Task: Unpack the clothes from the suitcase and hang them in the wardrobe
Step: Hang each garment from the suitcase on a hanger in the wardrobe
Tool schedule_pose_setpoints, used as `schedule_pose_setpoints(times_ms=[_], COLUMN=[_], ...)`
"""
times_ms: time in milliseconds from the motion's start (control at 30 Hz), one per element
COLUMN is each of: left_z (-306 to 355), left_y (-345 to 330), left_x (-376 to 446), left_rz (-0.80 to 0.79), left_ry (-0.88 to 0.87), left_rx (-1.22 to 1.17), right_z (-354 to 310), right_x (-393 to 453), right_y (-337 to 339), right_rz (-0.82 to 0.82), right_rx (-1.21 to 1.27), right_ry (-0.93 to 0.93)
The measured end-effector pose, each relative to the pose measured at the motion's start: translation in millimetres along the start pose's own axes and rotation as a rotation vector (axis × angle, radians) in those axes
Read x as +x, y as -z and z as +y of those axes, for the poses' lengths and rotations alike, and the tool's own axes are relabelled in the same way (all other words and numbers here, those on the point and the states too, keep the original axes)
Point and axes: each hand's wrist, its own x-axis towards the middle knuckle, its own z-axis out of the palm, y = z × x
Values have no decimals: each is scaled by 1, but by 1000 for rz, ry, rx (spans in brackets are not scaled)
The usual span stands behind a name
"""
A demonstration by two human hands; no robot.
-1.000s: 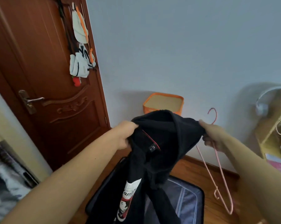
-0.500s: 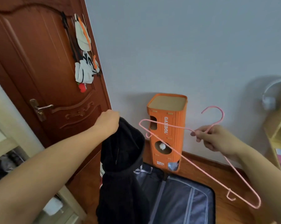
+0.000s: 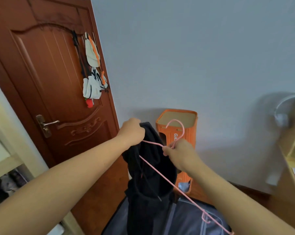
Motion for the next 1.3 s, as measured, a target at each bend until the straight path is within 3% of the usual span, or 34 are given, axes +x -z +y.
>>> schedule_pose_setpoints(times_ms=[133, 300, 333, 433, 467, 600, 667, 733, 800, 933, 1067, 1200, 1300], left_z=[6, 1, 5, 26, 32, 43, 53, 69, 75, 55, 56, 72, 61], left_y=[10, 21, 21, 20, 17, 8, 10, 7, 3, 31, 54, 67, 66], left_x=[7, 5, 5, 4, 2, -8, -11, -22, -34, -26, -16, -3, 18], left_rz=[22, -47, -16, 80, 89, 7, -10, -55, -90, 151, -22, -118, -122], left_ry=[16, -59, -57, -44, -41, -92, -125, -176, -261, -543, -639, -616, -508], left_rx=[-189, 80, 82, -150, -213, -174, -167, -243, -255, 269, 329, 493, 412], right_z=[2, -18, -19, 0, 7, 3, -2, 9, 18, -4, -25, -29, -12], right_x=[10, 8, 3, -10, -10, 11, 11, 7, 2, -1, 0, 22, 18], right_y=[5, 46, 41, 8, 9, 46, 40, 15, 10, 56, 77, 89, 65], right_rz=[26, 331, 297, -19, -35, 335, 258, 105, 132, 397, 412, 326, 721], right_rx=[-52, -25, -43, -256, -251, 30, 68, 70, 95, 241, 291, 201, -63], right_ry=[-68, 76, 103, 39, 8, 93, 176, 139, 134, 240, 355, 300, 353])
